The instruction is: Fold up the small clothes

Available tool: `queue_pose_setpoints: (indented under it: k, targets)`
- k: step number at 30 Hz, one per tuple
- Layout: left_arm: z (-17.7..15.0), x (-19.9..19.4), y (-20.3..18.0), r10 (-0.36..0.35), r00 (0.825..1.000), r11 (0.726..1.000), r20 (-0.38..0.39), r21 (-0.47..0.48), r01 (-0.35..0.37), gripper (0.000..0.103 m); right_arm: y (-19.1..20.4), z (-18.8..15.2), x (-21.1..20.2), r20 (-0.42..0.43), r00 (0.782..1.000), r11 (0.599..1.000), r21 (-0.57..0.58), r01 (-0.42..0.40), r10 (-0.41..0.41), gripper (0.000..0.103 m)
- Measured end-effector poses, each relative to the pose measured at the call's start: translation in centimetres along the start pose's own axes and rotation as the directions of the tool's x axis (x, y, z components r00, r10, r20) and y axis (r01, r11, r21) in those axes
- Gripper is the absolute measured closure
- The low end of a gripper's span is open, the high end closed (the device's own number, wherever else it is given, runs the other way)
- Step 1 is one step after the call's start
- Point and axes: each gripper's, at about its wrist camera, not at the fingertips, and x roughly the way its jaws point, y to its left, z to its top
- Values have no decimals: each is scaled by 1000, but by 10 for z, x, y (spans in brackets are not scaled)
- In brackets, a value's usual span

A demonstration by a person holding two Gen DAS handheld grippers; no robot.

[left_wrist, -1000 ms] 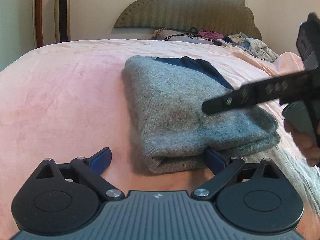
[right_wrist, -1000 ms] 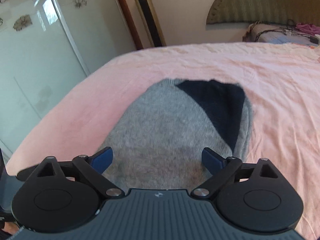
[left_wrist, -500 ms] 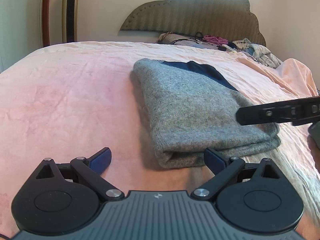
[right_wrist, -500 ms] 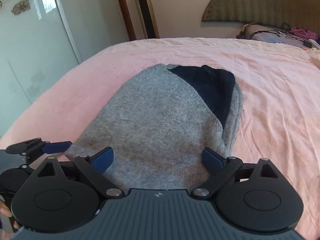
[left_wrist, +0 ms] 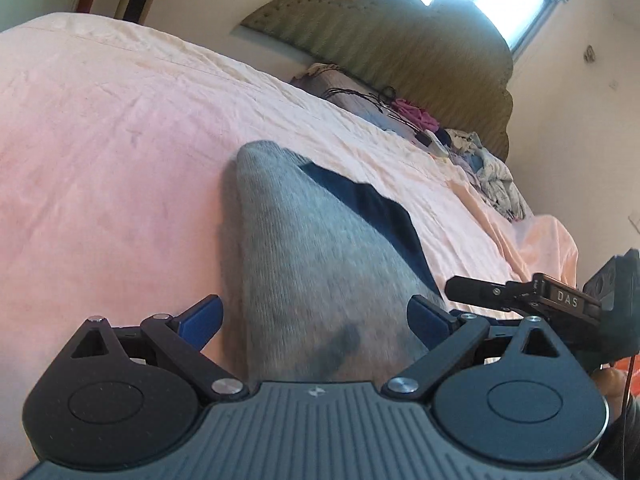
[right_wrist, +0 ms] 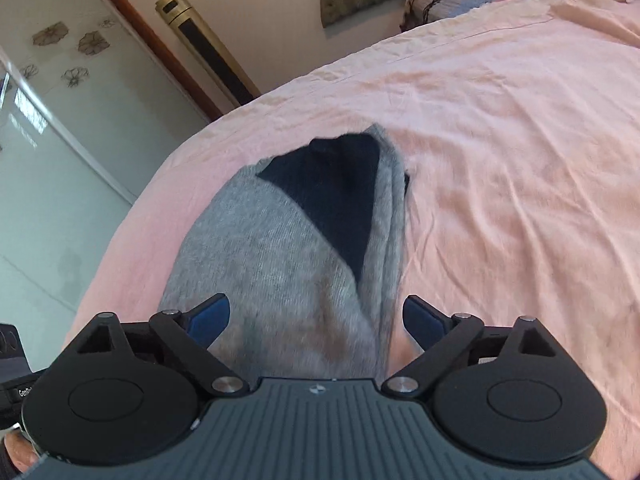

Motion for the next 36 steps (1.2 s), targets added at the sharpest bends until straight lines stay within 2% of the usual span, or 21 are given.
queue_pose_setpoints:
  k: [6, 7, 8, 9, 11, 12, 13, 16, 18, 20, 21, 24, 25, 26, 29, 31, 32, 33, 34, 35, 36]
  targets:
    - [51, 61, 28, -13, 998, 988, -67, -152, 3, 5, -38, 63, 54, -67, 997, 992, 121, -30, 38, 6]
    - [54, 69, 30, -13, 997, 988, -75, -155, 2, 20, -39, 67, 63, -69, 997, 992, 118, -34, 43, 5]
    - [57, 79, 31, -11, 996, 991, -92, -134, -1, 58, -41, 71, 70, -62, 996, 992, 112, -59, 66, 4]
    - [59, 87, 27, 4, 994, 995, -112, -98, -15, 65, -41, 73, 77, -57, 994, 991, 108, -85, 92, 4]
    - [62, 88, 13, 52, 996, 999, -72, 2, -52, 78, -37, 77, 87, -46, 994, 992, 76, -100, 104, 23]
    - [62, 80, 2, 90, 996, 993, -22, 77, -88, 80, -31, 77, 91, -63, 994, 996, 34, -86, 88, 75]
    - [62, 73, -8, 115, 993, 982, 34, 144, -119, 83, -23, 77, 89, -51, 996, 997, -29, -71, 70, 79]
    - [55, 66, -30, 208, 966, 911, 155, 328, -249, 86, -1, 68, 72, 75, 991, 966, -242, -91, 112, 79]
    - [48, 68, -32, 298, 935, 865, 191, 361, -349, 86, -3, 65, 73, 114, 991, 962, -269, -41, 74, 77]
    - [38, 58, -24, 303, 939, 883, 163, 323, -341, 84, -11, 63, 76, 92, 995, 979, -201, 45, -27, 46]
    - [34, 49, -19, 283, 950, 906, 130, 290, -309, 84, -16, 62, 74, 58, 997, 986, -154, 61, -52, 25]
    - [20, 14, 7, 111, 992, 989, 67, 93, -117, 76, -31, 46, 46, 14, 999, 996, -75, -41, 42, 15]
    - [15, 9, 18, 30, 999, 1000, 26, 2, -30, 53, -35, 39, 38, -17, 999, 998, -46, -53, 52, 14]
    - [10, 7, 24, -32, 999, 997, -13, -65, 31, 26, -38, 30, 32, -45, 996, 997, -15, -76, 75, 14]
    - [-10, 5, 32, -172, 984, 975, -41, -153, 164, 23, -39, 7, 16, -86, 984, 988, 36, -153, 156, 14]
    - [-21, 15, 23, -176, 980, 980, -98, -117, 164, 24, -31, -2, 15, -115, 976, 982, 55, -180, 186, 14]
    - [-25, 15, 19, -164, 983, 983, -79, -94, 157, 28, -26, -6, 15, -122, 973, 980, 61, -190, 197, 14]
    - [-26, 16, 17, -152, 985, 986, -84, -88, 145, 41, -20, -9, 19, -132, 970, 978, 66, -197, 204, 14]
    - [-25, 18, 17, -128, 986, 988, -105, -96, 118, 79, -14, -10, 19, -138, 969, 979, 50, -198, 203, 15]
    - [-25, 17, 18, -123, 987, 988, -105, -106, 112, 82, -8, -13, 19, -138, 973, 982, 20, -186, 187, 18]
    - [-25, 12, 19, -111, 990, 990, -89, -101, 102, 84, -2, -13, 21, -150, 974, 985, -8, -174, 171, 37]
